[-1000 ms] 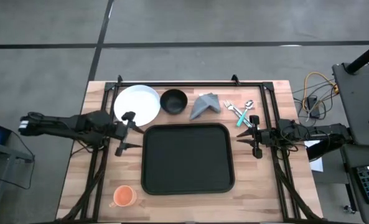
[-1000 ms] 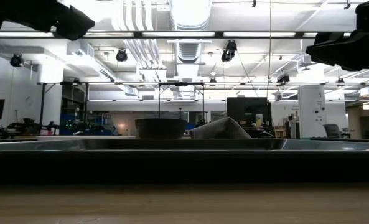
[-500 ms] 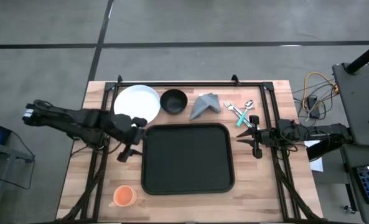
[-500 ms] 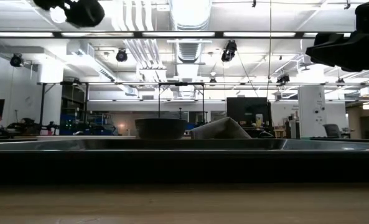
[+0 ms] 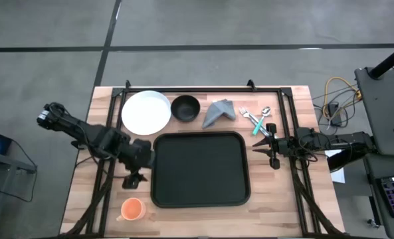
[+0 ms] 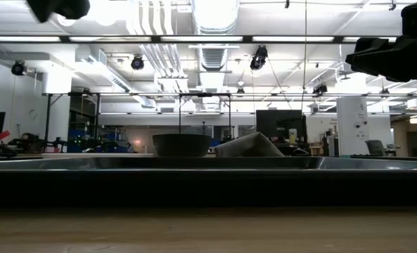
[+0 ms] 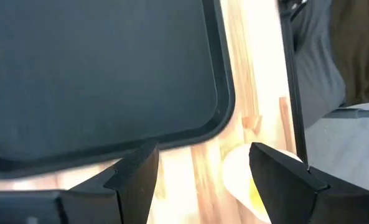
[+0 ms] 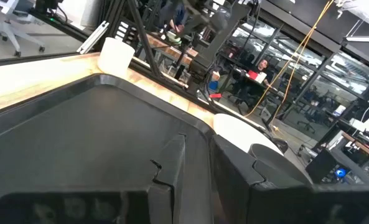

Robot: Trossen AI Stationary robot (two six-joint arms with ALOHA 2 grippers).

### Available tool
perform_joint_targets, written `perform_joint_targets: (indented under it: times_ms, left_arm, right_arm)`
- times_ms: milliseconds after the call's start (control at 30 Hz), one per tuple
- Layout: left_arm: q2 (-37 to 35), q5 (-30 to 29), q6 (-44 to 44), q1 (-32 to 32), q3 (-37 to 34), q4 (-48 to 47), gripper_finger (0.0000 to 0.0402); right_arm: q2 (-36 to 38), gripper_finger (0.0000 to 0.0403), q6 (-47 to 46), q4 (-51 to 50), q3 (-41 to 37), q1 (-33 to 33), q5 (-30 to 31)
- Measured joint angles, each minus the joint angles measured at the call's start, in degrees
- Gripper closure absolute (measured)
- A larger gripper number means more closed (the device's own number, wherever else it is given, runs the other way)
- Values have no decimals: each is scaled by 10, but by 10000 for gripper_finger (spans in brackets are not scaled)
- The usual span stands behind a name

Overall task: Set up tray
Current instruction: Put the orange mug on the top left of the black tray

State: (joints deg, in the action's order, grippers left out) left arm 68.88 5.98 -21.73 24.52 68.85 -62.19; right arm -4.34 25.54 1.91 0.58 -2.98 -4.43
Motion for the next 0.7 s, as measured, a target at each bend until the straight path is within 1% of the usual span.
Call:
perform_joint_targets:
  times_ms: [233, 400, 533, 700]
  left_arm:
    - [37, -60, -170, 117, -22, -1, 171]
    - [67, -82, -288, 190, -23, 0, 171]
    - [97, -88, -360, 228, -24, 0, 171]
    - [140, -93, -404, 247, -24, 0, 171]
  right_arm:
    - [0, 335, 0, 0, 0, 0, 0]
    - [0, 335, 0, 0, 0, 0, 0]
    - [0, 335, 0, 0, 0, 0, 0]
    - [0, 335, 0, 0, 0, 0, 0]
